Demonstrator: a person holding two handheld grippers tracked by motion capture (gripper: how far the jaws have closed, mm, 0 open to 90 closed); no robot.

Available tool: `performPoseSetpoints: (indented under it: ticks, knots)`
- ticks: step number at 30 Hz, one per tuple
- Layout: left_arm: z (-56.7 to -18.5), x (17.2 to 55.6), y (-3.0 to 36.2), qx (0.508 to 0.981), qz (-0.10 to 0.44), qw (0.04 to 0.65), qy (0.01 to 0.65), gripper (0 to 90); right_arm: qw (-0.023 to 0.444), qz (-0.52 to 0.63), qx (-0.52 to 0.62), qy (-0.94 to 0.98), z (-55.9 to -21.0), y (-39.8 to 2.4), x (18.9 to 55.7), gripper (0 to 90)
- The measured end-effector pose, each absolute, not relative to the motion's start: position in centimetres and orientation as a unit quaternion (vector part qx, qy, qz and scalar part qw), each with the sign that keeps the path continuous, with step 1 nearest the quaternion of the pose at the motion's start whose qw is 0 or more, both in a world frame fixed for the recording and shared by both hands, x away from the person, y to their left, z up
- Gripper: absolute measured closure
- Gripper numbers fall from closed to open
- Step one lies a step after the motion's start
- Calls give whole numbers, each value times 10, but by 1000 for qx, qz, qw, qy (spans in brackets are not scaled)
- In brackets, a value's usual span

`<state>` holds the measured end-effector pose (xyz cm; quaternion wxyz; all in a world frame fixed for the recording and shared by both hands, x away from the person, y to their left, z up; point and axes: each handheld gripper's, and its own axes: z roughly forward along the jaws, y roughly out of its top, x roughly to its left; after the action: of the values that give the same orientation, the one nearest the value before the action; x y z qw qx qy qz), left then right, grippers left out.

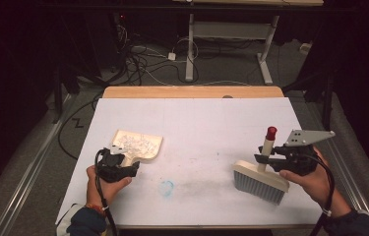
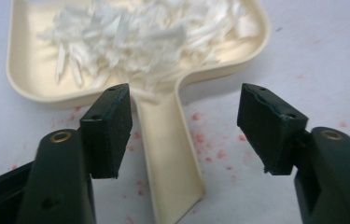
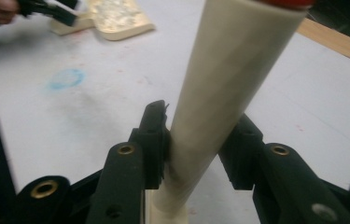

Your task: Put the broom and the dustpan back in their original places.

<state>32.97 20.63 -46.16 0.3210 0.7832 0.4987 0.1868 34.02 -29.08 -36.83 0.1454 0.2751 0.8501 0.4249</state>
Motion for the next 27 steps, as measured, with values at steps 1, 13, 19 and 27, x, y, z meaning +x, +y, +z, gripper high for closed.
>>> performPoseSetpoints:
  ticks: [1, 13, 19, 27]
  knots:
    - [-461, 326, 207, 785, 192, 328, 489, 327, 147, 421, 278, 851, -370, -290, 346, 645]
    - [-470, 290, 222, 772, 234, 376, 455, 211, 169, 395, 339, 837, -382, -279, 405, 617]
    - [-468, 281, 216, 776, 252, 400, 418, 209, 184, 385, 358, 830, -388, -270, 420, 616]
    - [-472, 281, 199, 797, 256, 385, 390, 208, 228, 368, 407, 804, -399, -264, 439, 567]
